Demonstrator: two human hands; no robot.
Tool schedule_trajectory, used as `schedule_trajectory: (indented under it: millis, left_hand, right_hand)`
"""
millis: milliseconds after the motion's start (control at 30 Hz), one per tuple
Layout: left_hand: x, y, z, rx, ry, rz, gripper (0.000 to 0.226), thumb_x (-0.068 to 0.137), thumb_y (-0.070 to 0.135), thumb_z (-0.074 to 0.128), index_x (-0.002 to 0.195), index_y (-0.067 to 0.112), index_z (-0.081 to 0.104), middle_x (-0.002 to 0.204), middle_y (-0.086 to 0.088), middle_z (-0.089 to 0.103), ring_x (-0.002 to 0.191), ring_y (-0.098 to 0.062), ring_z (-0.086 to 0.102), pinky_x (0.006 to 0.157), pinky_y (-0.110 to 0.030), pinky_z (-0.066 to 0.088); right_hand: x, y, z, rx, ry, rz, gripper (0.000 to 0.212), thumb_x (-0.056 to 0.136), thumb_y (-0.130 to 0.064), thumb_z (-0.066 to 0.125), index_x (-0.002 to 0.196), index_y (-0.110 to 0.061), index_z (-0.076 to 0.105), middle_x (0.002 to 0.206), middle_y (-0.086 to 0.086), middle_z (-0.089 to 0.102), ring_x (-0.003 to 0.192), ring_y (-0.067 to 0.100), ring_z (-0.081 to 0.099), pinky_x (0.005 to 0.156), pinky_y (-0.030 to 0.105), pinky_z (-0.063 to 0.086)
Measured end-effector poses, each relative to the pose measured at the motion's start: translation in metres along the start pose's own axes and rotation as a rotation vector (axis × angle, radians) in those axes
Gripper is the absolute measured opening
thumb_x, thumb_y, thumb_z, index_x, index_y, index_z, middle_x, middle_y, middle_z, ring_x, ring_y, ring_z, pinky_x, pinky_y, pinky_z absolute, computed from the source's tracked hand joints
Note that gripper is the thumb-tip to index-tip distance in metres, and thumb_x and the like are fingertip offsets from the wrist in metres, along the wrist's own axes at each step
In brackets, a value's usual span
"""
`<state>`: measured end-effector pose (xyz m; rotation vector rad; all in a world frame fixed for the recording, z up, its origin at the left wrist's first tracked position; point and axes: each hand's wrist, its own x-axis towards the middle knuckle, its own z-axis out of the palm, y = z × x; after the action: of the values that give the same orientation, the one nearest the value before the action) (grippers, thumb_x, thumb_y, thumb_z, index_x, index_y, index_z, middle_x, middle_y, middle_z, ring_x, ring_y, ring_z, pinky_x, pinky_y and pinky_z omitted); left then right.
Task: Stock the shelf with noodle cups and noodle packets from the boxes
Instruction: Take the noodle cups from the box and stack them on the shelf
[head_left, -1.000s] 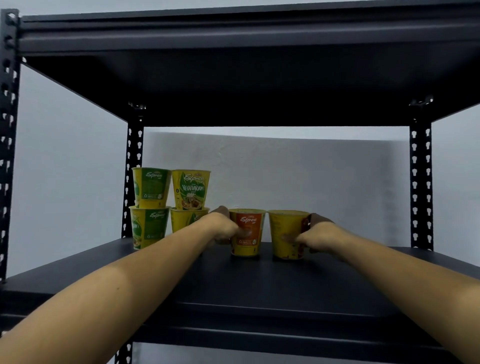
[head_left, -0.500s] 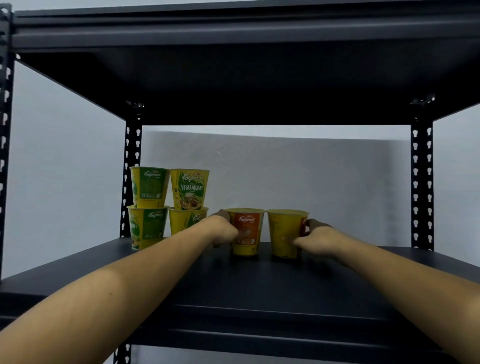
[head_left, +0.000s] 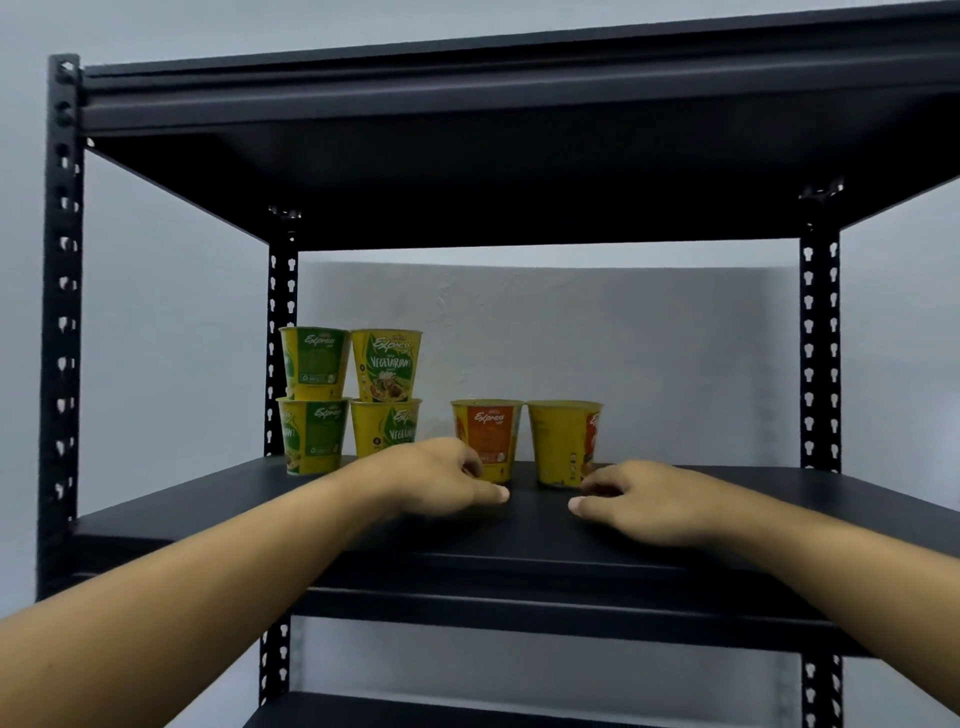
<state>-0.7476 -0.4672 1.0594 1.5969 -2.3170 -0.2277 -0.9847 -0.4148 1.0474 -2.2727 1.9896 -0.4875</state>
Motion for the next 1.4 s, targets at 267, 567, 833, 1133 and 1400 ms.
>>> schedule_trajectory:
  millis: [267,567,833,1133,1400]
  left_hand:
    - [-0.048,0.014,0.012,0.013,0.027,-0.001,0.054,0.099,0.061,0.053,0.139,0.025,0.061,0.133,0.003,0.064,0.117,-0.016,0.059,0.102,-0.037,0.049]
    - [-0.071,0.016,0.038,-0.024,0.162,-0.039,0.045,0.102,0.055,0.05,0.13,0.026,0.071,0.125,0.002,0.07,0.107,-0.016,0.063,0.098,-0.039,0.053]
    - [-0.133,0.011,0.05,-0.028,0.401,0.239,0.039,0.103,0.046,0.054,0.129,0.023,0.071,0.121,0.005,0.073,0.113,-0.014,0.065,0.098,-0.037,0.053]
    - [-0.247,-0.031,0.119,-0.128,0.335,0.383,0.048,0.101,0.046,0.057,0.143,0.022,0.061,0.145,0.009,0.059,0.136,-0.007,0.051,0.114,-0.028,0.04]
    - [-0.349,-0.086,0.259,-0.207,-0.012,0.3,0.061,0.096,0.059,0.05,0.146,0.024,0.058,0.146,0.009,0.058,0.136,-0.008,0.051,0.113,-0.03,0.043]
  right_hand:
    - [-0.044,-0.015,0.006,-0.041,-0.068,-0.094,0.059,0.103,-0.065,0.033,0.153,-0.036,0.042,0.159,-0.01,0.04,0.145,0.015,0.038,0.115,0.033,0.032]
    - [-0.059,-0.017,0.023,-0.096,-0.02,-0.135,0.06,0.106,-0.059,0.025,0.158,-0.031,0.034,0.163,-0.008,0.034,0.15,0.018,0.031,0.121,0.037,0.028]
    - [-0.114,-0.036,0.04,-0.147,0.281,-0.259,0.058,0.104,-0.056,0.037,0.156,-0.029,0.038,0.158,-0.009,0.043,0.145,0.013,0.039,0.115,0.037,0.039]
    - [-0.226,-0.077,0.108,-0.159,0.08,-0.246,0.058,0.102,-0.058,0.039,0.156,-0.035,0.035,0.158,-0.019,0.039,0.145,0.004,0.035,0.119,0.032,0.032]
    - [-0.328,-0.079,0.254,-0.098,-0.2,-0.167,0.065,0.101,-0.062,0.038,0.158,-0.031,0.032,0.16,-0.015,0.036,0.147,0.005,0.031,0.119,0.025,0.027]
